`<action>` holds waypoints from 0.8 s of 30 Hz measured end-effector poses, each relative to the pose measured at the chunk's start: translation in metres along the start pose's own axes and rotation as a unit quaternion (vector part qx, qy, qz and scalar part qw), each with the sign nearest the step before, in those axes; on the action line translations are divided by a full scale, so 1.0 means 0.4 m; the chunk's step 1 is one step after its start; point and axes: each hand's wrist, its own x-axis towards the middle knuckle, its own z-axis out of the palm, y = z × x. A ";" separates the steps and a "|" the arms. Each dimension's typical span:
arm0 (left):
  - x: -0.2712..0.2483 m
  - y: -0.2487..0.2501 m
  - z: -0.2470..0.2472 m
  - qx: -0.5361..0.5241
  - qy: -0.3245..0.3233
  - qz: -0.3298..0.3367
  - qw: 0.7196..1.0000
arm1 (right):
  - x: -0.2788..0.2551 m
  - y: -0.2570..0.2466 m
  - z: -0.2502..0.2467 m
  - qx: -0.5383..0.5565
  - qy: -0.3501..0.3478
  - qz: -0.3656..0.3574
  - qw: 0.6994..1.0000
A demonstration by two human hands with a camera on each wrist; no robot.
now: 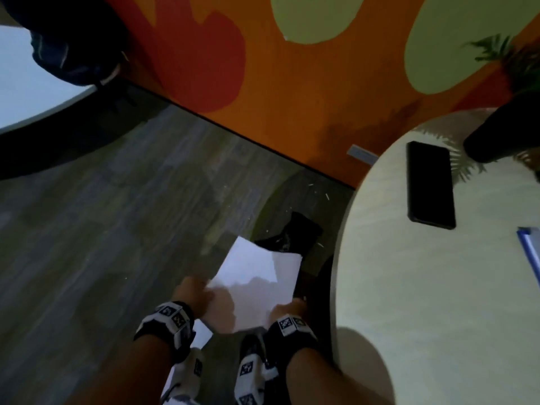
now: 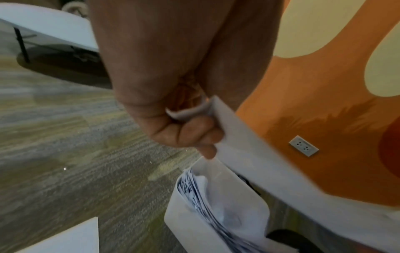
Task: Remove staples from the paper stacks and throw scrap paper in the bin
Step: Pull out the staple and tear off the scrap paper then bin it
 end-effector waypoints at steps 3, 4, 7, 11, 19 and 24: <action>0.070 -0.013 0.059 0.006 -0.031 -0.063 0.998 | 0.059 0.031 0.040 -0.008 0.041 0.026 0.999; 0.080 -0.011 0.066 0.000 -0.032 -0.082 0.996 | 0.067 0.028 0.049 -0.008 0.054 0.027 0.998; 0.123 -0.022 0.085 -0.007 -0.020 -0.113 0.993 | 0.101 0.022 0.082 0.027 0.056 0.045 0.997; 0.171 -0.008 0.095 -0.072 0.064 -0.094 0.991 | 0.163 0.011 0.112 0.102 0.123 0.053 0.986; 0.280 0.031 0.123 0.002 0.013 -0.010 1.000 | 0.287 0.015 0.164 0.205 0.088 0.064 0.973; 0.305 0.012 0.152 0.045 -0.076 0.048 0.995 | 0.296 0.005 0.179 0.158 0.095 0.053 0.981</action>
